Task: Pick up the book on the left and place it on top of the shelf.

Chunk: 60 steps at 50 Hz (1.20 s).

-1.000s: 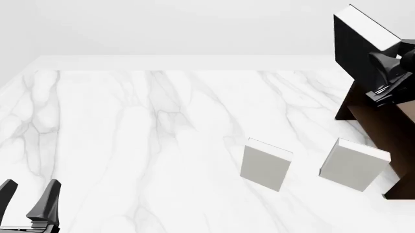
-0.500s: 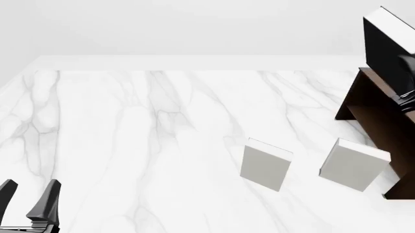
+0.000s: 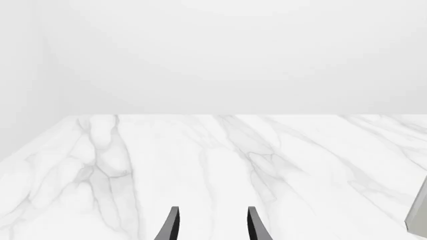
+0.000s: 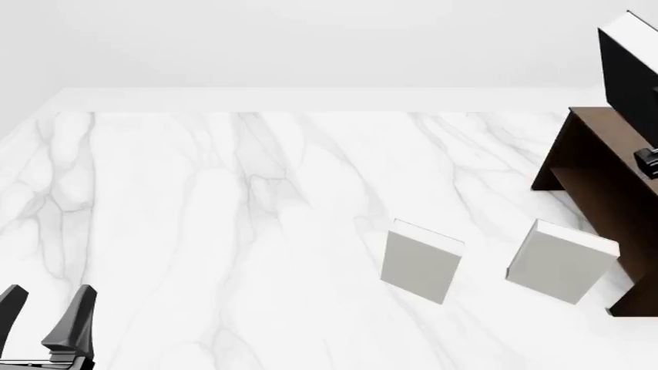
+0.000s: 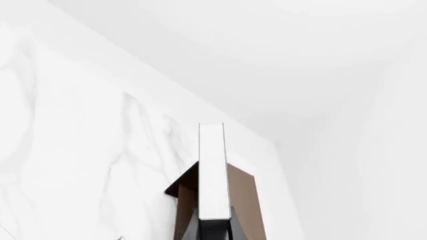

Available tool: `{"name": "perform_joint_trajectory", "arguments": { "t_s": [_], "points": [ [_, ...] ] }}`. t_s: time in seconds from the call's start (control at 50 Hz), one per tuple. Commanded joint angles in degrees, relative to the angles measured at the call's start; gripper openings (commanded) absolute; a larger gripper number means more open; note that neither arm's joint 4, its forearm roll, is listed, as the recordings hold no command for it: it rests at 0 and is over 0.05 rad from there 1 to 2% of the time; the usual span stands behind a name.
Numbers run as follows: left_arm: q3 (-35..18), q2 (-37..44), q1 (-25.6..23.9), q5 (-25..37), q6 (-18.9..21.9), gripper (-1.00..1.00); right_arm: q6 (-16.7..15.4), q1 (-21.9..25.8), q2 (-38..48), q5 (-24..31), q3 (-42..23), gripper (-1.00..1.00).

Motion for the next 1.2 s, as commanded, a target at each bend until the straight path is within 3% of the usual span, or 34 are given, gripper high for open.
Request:
{"name": "perform_joint_trajectory", "arguments": {
  "t_s": [0.02, 1.2],
  "points": [
    [0.00, 0.00, 0.00, 0.00, 0.00, 1.00, 0.69, -1.69, 0.64, -0.71, -0.92, -1.00],
    [0.00, 0.00, 0.00, 0.00, 0.00, 1.00, -5.05, -12.36, 3.68, -3.34, -0.44, -1.00]
  ]
}}
